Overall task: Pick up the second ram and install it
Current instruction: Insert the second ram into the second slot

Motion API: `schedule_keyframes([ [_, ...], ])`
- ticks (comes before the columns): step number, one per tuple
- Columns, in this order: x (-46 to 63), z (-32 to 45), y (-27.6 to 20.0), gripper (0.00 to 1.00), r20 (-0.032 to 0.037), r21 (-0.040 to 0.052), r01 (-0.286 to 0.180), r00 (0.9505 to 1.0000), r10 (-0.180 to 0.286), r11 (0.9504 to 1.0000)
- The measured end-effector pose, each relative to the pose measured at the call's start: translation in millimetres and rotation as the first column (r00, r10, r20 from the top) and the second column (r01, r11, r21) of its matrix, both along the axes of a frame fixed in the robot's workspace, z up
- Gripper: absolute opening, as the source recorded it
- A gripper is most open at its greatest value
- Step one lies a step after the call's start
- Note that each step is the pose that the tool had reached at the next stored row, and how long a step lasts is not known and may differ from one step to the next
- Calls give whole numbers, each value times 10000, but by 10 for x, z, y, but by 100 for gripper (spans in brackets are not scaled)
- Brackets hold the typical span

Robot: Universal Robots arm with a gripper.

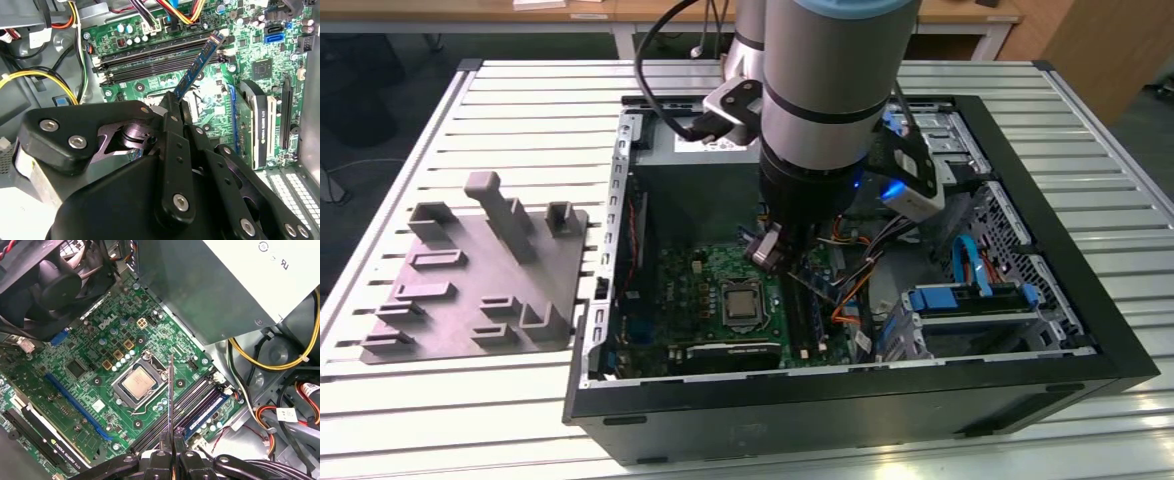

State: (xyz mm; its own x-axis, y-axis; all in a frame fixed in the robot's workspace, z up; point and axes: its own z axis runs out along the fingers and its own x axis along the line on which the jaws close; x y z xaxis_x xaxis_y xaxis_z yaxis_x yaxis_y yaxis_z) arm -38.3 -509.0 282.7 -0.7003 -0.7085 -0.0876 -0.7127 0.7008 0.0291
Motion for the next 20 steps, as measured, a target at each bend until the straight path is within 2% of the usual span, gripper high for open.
schedule_keyframes([
  [20,0,-1,0,14,0,-1,689,9976,-689,9976],
])
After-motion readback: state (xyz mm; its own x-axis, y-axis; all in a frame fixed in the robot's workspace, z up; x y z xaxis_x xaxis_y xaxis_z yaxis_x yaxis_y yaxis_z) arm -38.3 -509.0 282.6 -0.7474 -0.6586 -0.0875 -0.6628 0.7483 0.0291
